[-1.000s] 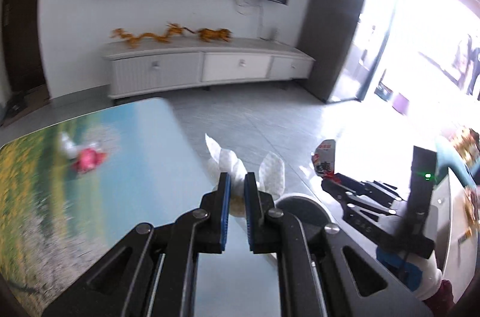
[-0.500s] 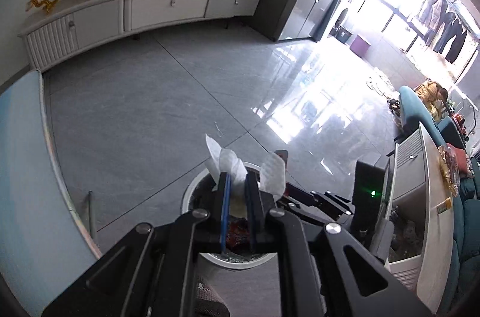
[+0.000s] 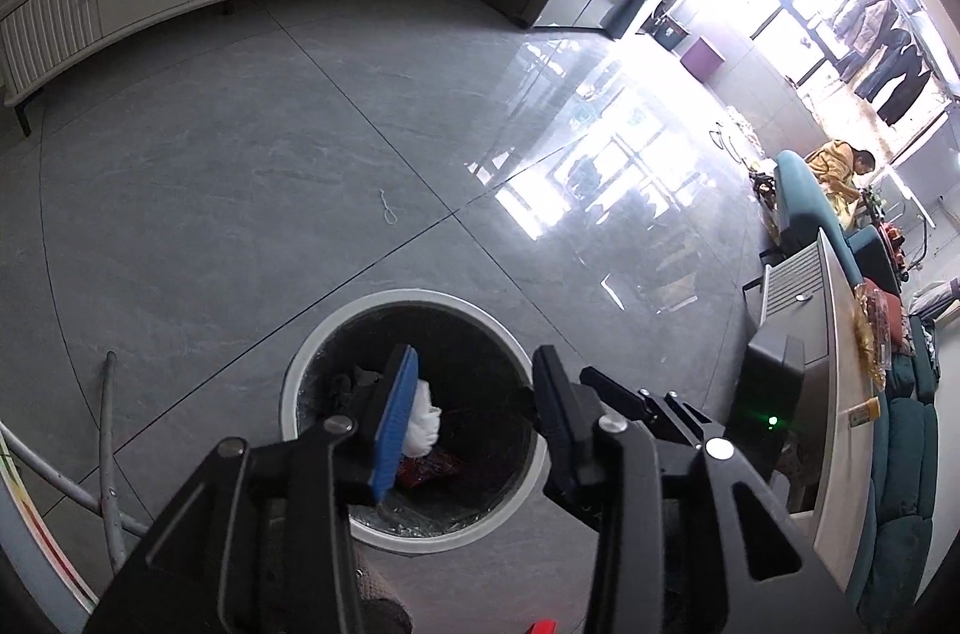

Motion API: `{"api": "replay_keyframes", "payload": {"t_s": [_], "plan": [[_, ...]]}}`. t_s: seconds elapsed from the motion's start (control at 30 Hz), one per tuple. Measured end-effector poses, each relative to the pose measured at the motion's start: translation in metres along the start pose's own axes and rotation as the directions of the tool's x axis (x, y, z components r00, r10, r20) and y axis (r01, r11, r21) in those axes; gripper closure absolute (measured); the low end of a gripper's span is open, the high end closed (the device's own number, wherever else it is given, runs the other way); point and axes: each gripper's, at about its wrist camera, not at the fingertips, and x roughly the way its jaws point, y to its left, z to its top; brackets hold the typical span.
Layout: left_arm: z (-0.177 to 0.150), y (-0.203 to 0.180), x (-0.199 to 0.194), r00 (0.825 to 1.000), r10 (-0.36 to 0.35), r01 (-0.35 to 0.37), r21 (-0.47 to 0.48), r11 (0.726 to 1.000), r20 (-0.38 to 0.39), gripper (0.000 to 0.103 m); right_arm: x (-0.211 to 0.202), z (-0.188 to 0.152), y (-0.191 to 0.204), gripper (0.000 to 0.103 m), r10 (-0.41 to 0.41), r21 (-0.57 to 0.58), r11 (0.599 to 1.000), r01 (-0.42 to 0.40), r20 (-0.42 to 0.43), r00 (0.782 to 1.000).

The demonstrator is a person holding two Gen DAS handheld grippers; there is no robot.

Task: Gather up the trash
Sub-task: 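Open both tools to drop the tissue and wrapper into the bin, then return both tools to the table above the last two items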

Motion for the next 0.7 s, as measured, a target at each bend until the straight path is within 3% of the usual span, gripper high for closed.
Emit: {"api": "replay_keyframes", "payload": {"t_s": [0.13, 0.2, 0.27, 0.33, 0.5, 0.7], "plan": [[-0.004, 0.014, -0.028, 0.995, 0.074, -0.075, 0.002, 0.997, 0.067, 0.065, -0.013, 0.004, 0.009, 0.044, -0.001, -0.004, 1.000, 0.001, 0.020, 1.000], [-0.009, 0.023, -0.051, 0.984, 0.138, -0.140, 0.010, 0.990, 0.116, 0.065, -0.023, 0.006, 0.022, 0.041, 0.010, -0.024, 1.000, -0.009, 0.042, 0.999], [-0.014, 0.033, -0.076, 0.961, 0.211, -0.214, 0.001, 0.977, 0.177, 0.065, -0.034, 0.007, 0.038, 0.038, 0.039, -0.051, 0.998, -0.036, 0.060, 0.997], [-0.019, 0.047, -0.102, 0.936, 0.273, -0.272, -0.033, 0.962, 0.222, 0.062, -0.046, 0.009, 0.060, 0.036, 0.060, -0.081, 0.995, -0.053, 0.081, 0.995], [-0.038, 0.085, -0.165, 0.861, 0.396, -0.365, -0.153, 0.918, 0.319, 0.043, -0.072, 0.005, 0.115, 0.024, 0.118, -0.140, 0.985, -0.101, 0.113, 0.987], [-0.077, 0.129, -0.226, 0.761, 0.550, -0.479, -0.274, 0.834, 0.344, 0.040, -0.096, -0.005, 0.176, 0.017, 0.162, -0.222, 0.966, -0.131, 0.130, 0.978]]}}
